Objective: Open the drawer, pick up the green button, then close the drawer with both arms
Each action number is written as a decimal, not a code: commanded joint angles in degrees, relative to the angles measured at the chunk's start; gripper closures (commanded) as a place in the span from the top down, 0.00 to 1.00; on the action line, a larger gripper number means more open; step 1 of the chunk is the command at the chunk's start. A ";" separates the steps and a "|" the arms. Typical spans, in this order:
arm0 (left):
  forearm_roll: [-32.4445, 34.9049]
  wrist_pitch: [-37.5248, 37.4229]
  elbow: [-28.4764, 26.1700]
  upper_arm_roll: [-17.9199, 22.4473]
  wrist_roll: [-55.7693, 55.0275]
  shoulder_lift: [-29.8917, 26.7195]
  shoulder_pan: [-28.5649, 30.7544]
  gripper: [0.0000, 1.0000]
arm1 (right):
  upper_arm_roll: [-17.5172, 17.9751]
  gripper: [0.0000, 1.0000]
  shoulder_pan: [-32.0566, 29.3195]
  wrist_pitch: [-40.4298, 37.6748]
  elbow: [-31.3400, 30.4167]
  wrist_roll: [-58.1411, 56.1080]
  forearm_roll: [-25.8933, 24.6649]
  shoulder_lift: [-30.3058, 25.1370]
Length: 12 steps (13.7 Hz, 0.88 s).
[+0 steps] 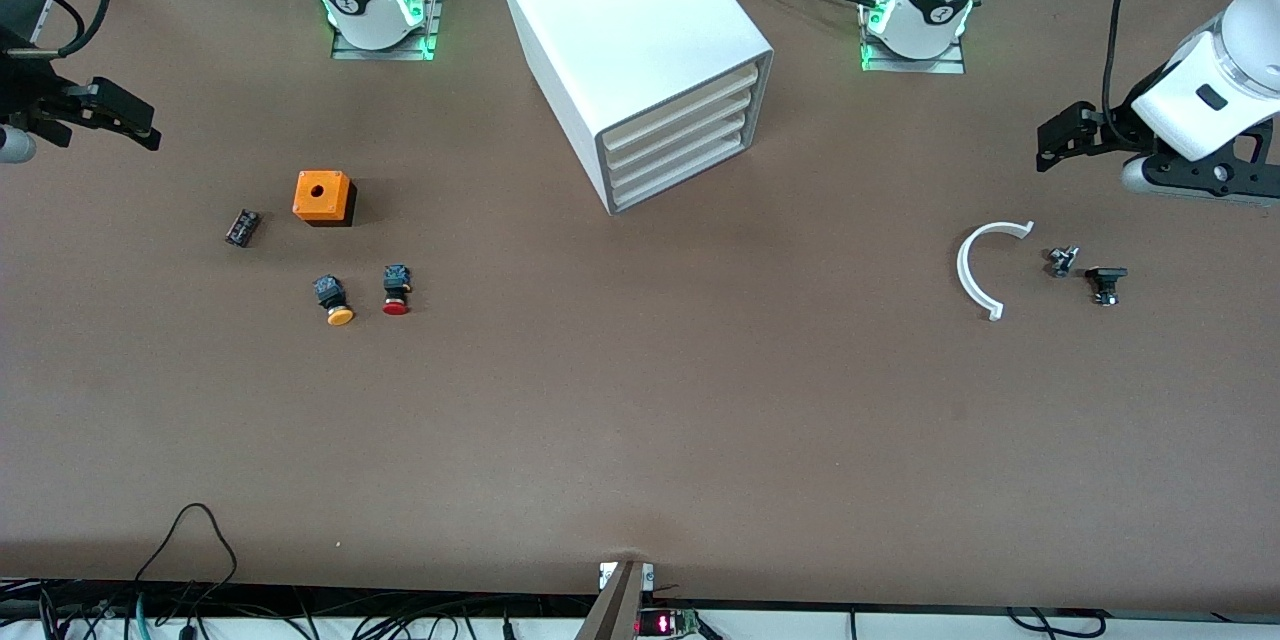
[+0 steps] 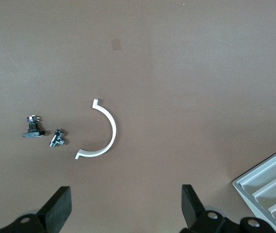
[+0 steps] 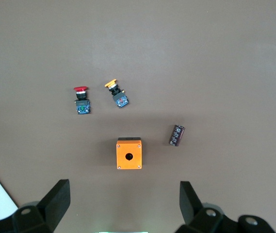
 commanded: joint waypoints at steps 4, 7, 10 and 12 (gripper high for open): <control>-1.40 -0.86 3.10 0.03 0.78 1.64 1.32 1.00 | -0.10 1.00 -0.05 -0.91 1.26 0.03 0.41 0.53; -1.49 -0.86 3.28 -0.05 1.13 1.82 1.23 1.00 | -0.01 1.00 0.03 -0.91 1.26 -0.05 0.41 0.45; -1.31 -1.13 3.19 0.03 1.31 2.17 1.32 1.00 | 0.08 1.00 -0.05 -0.82 1.26 -0.06 0.41 0.44; -1.05 -1.21 3.19 -0.05 1.22 2.61 1.23 1.00 | -0.01 1.00 -0.05 -0.82 1.26 -0.06 0.41 0.45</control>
